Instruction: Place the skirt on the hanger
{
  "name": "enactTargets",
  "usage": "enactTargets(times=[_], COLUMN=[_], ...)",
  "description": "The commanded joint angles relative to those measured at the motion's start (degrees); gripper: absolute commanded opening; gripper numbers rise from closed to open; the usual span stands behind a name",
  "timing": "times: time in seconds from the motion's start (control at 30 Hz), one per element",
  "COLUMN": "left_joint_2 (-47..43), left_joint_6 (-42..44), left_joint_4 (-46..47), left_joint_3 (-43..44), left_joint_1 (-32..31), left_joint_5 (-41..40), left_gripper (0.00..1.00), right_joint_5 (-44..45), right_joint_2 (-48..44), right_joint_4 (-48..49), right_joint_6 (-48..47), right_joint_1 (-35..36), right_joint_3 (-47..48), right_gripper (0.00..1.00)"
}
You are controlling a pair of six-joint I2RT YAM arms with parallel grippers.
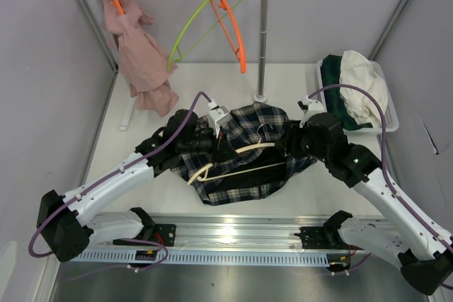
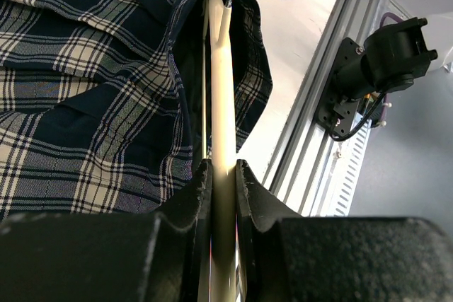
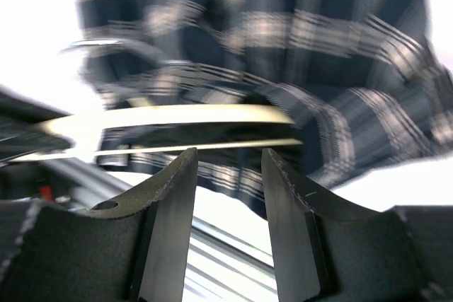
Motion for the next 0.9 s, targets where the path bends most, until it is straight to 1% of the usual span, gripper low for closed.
enactTargets(times=[0.0,0.07,0.1,0.13,0.2,0.23,0.37,0.47,0.67,0.87], left_joint_2=[-0.06,0.02,0.11,0.20,0.20,0.29,0.38,0.37,0.20,0.11], left_joint_6=[-0.12,-0.12,-0.12,-0.12,-0.03,-0.03,-0.03,0.06,0.06,0.23], left_joint_4=[4.19,4.19,4.19,4.19,4.18,4.19,4.19,4.10,3.92,3.57], left_joint_3=[-0.14,-0.22,-0.22,-0.22,-0.14,-0.22,-0.22,-0.05,0.04,-0.05], left_joint_1=[-0.54,-0.54,-0.54,-0.63,-0.72,-0.80,-0.98,-0.98,-1.07,-1.16], left_joint_5=[0.21,0.12,0.21,0.29,0.21,0.29,0.21,0.12,0.21,0.38], left_gripper=[0.00,0.00,0.00,0.00,0.00,0.00,0.00,0.00,0.00,0.00], right_joint_5=[-4.19,-2.97,-1.14,2.19,5.11,7.91,11.71,13.56,16.46,17.52], right_joint_2=[-2.34,-1.91,-1.64,-0.86,0.11,0.99,3.62,5.82,6.97,7.06], right_joint_4=[7.80,9.47,9.82,10.52,11.14,12.10,13.95,13.52,13.78,15.80], right_joint_6=[-0.31,0.48,0.92,1.54,1.89,2.41,3.03,3.39,3.30,3.39], right_joint_1=[2.50,4.17,6.62,7.77,9.88,11.63,13.93,14.46,15.08,15.34], right_joint_3=[-0.73,-0.74,-0.56,-0.47,-0.21,-0.21,-0.21,0.49,-0.30,-1.88], right_gripper=[0.47,0.47,0.47,0.48,0.50,0.50,0.50,0.48,0.46,0.42])
